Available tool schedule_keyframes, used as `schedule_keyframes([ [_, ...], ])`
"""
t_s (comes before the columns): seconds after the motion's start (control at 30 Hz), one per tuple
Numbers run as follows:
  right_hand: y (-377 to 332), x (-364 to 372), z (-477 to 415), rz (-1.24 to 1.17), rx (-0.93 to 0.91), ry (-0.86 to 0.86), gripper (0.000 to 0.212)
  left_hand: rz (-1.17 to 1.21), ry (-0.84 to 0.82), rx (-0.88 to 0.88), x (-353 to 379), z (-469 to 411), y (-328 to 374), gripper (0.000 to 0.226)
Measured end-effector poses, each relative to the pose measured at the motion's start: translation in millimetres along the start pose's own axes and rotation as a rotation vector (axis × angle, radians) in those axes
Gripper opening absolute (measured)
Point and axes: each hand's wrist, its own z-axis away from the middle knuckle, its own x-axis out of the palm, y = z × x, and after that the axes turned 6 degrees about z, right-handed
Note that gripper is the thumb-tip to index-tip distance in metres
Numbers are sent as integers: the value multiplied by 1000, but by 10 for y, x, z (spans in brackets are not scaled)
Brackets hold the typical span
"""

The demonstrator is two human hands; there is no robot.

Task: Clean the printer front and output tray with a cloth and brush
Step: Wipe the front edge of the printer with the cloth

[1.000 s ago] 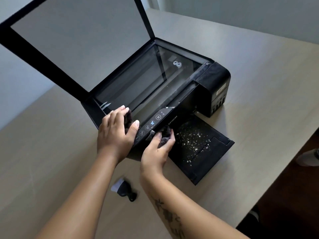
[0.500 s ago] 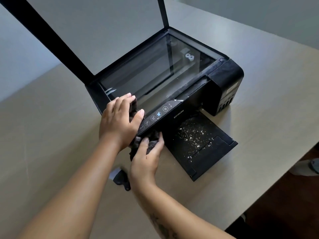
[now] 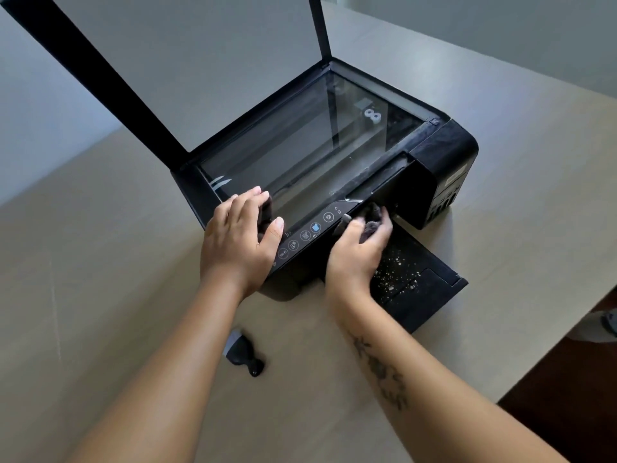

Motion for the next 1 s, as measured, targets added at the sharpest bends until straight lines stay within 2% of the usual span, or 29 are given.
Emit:
schedule_keyframes([
  [0.13,-50,-110,-229,10,-108,-22,49,-2,-10,-3,-12,-4,-1,59],
  [0.3,-143,-16,-378,-35,50,82,41,1,-17,-14,-24,7,10,61],
  [0.37,-134,-64,-336,-2,93,38,39,-2,-19,-13,-26,5,14,62],
  [0.47,-237,-220,-402,9,0,-59,38,7,-18,-26,-33,2,12,63],
  [0.53,-366,-217,-531,24,-57,-12,36,4,-21,-27,-24,3,12,62],
  [0.6,-435,-156,-523,21,-28,19,34,5,-22,-24,-16,-10,9,61],
  [0.7,-425,-266,-369,57,-42,-73,35,-8,-32,-29,-21,-1,12,62],
  [0.77,-467,-391,-359,58,-131,-142,36,-7,-30,-35,-32,-1,23,64],
  [0.87,-594,-379,-384,90,-279,-141,42,-14,-32,-38,-43,0,46,63],
  [0.93,-623,-371,-279,216,-353,-222,44,-10,-30,-42,-52,3,61,61],
  [1.0,-576,-493,-227,335,-531,-342,44,-16,-33,-49,-59,20,80,59],
])
